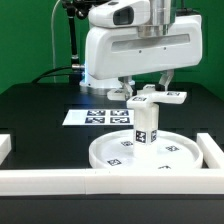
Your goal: Assemble round table
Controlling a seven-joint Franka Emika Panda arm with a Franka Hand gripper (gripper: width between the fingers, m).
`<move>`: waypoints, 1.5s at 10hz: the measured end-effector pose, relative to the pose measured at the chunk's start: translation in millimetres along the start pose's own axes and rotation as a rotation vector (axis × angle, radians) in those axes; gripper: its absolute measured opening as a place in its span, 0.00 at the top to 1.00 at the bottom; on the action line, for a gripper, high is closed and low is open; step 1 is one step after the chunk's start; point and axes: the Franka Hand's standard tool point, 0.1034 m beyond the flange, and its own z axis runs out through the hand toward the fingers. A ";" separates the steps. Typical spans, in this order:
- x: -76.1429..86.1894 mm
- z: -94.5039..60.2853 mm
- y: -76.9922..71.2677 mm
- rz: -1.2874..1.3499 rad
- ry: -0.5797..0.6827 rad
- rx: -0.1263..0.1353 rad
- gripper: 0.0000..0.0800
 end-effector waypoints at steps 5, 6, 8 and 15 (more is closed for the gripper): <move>0.0 0.0 0.1 0.038 0.000 0.000 0.44; 0.0 0.0 0.1 0.039 0.000 0.000 0.44; 1.0 0.3 1.3 0.240 0.014 0.010 0.44; 3.8 1.3 -1.9 1.078 0.023 0.073 0.44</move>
Offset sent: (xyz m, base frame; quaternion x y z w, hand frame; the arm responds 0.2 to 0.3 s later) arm 0.0000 0.0000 0.0000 0.0000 0.0000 0.0000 1.0000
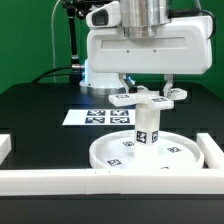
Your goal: Assemble round table
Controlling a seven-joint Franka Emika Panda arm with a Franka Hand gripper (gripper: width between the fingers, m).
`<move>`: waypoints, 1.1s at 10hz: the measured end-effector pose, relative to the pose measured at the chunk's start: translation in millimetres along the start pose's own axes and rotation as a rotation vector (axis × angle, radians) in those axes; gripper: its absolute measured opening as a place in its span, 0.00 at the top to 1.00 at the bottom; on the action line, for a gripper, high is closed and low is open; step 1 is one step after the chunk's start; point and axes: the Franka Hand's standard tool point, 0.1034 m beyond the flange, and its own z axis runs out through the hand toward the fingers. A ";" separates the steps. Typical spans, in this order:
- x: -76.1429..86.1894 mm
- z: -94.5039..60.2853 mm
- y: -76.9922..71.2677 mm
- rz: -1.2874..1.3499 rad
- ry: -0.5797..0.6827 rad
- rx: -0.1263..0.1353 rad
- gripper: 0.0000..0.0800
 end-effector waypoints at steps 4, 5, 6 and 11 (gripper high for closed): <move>-1.1 0.4 -1.3 0.230 -0.005 0.006 0.44; -0.4 0.7 -1.4 0.332 -0.006 0.018 0.44; 1.1 0.8 0.6 0.462 -0.009 0.043 0.44; -1.1 1.7 0.1 1.047 -0.019 0.131 0.44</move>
Offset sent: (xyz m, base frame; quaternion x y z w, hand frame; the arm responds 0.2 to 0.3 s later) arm 0.0000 0.0000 0.0000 0.0000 0.0000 0.1938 0.9810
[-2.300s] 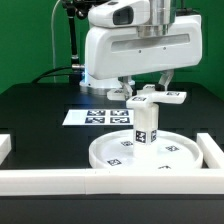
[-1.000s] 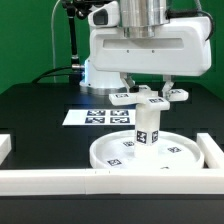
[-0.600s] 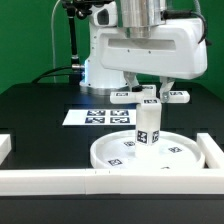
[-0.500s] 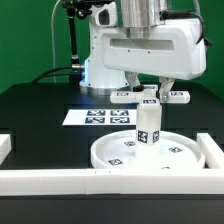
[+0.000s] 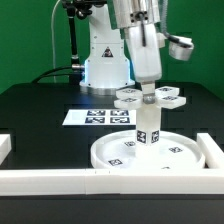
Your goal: Assemble round table
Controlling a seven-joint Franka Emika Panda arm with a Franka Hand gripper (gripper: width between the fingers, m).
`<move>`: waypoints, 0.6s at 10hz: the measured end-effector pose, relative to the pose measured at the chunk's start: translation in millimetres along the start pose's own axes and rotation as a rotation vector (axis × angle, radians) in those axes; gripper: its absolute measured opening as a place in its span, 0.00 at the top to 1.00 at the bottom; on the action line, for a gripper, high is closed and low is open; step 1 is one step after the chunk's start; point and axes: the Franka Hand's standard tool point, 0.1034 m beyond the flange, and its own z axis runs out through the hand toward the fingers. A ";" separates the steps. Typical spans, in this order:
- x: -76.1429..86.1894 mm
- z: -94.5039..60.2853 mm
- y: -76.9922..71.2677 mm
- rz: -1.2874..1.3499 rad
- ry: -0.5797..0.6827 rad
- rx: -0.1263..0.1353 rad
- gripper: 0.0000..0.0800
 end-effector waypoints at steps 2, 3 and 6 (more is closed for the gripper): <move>0.9 -0.1 -0.4 0.193 -0.010 0.015 0.44; 2.4 -0.7 -0.8 0.241 -0.020 0.012 0.44; 2.2 0.2 -0.3 0.274 -0.020 0.010 0.44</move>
Offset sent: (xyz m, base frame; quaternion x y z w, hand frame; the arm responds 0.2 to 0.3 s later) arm 0.0028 -0.0089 0.0013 -0.0216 0.0061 0.1709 0.9850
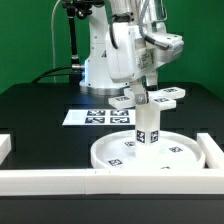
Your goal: Assemble round table
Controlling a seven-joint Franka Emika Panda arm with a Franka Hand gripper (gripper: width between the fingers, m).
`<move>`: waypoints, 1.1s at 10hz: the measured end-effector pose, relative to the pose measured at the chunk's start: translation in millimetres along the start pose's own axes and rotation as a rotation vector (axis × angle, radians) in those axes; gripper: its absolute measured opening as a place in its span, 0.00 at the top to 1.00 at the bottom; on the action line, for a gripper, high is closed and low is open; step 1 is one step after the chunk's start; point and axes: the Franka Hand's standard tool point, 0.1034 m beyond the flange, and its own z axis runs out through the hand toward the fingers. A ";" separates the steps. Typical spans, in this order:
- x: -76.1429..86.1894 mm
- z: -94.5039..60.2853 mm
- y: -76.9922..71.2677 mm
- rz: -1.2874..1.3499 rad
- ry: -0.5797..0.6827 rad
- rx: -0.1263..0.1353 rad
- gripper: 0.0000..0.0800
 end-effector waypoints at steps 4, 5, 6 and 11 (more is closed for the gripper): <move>-12.5 -27.3 -4.7 -0.106 -0.036 -0.021 0.19; -11.5 -25.4 -4.3 -0.117 -0.034 -0.020 0.19; -11.3 -24.1 -3.8 -0.139 -0.032 -0.021 0.19; -16.2 -27.0 -2.6 -0.752 0.010 -0.072 0.19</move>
Offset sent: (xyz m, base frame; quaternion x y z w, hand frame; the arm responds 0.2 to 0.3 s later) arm 0.0006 0.0080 0.0419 -0.0222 -0.0399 -0.0132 0.9989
